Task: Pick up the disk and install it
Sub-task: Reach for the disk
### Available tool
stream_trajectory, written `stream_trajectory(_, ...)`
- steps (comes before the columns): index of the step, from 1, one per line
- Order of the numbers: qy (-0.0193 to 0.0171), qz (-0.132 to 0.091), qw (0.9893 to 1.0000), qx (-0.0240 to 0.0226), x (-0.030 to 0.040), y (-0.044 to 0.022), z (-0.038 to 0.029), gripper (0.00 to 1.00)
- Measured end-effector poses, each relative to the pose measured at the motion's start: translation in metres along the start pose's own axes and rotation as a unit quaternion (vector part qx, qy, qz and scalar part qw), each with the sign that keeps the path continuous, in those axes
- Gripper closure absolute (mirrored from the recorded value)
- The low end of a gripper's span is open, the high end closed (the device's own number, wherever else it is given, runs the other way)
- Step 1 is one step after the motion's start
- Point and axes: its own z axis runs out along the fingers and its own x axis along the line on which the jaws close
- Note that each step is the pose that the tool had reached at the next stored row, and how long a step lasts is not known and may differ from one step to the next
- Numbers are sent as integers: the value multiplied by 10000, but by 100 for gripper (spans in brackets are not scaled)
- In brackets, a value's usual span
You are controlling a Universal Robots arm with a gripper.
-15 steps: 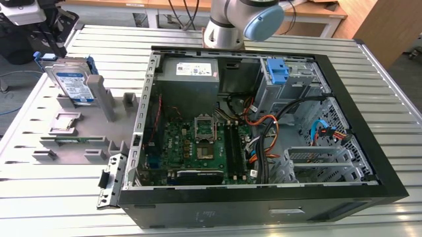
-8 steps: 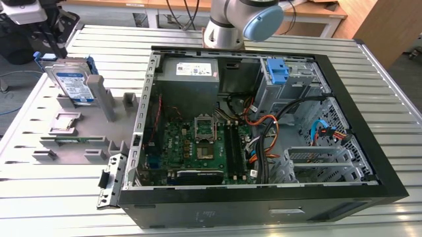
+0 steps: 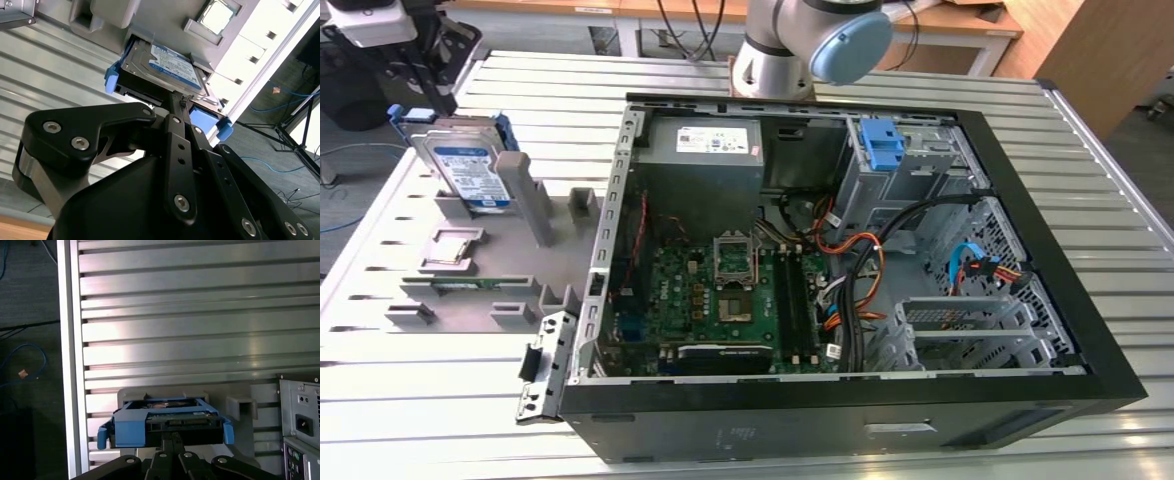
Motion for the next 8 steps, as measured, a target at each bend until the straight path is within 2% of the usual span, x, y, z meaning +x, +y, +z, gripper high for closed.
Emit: stream_trajectory(8, 1, 0, 10000, 3, 24, 3, 27, 89)
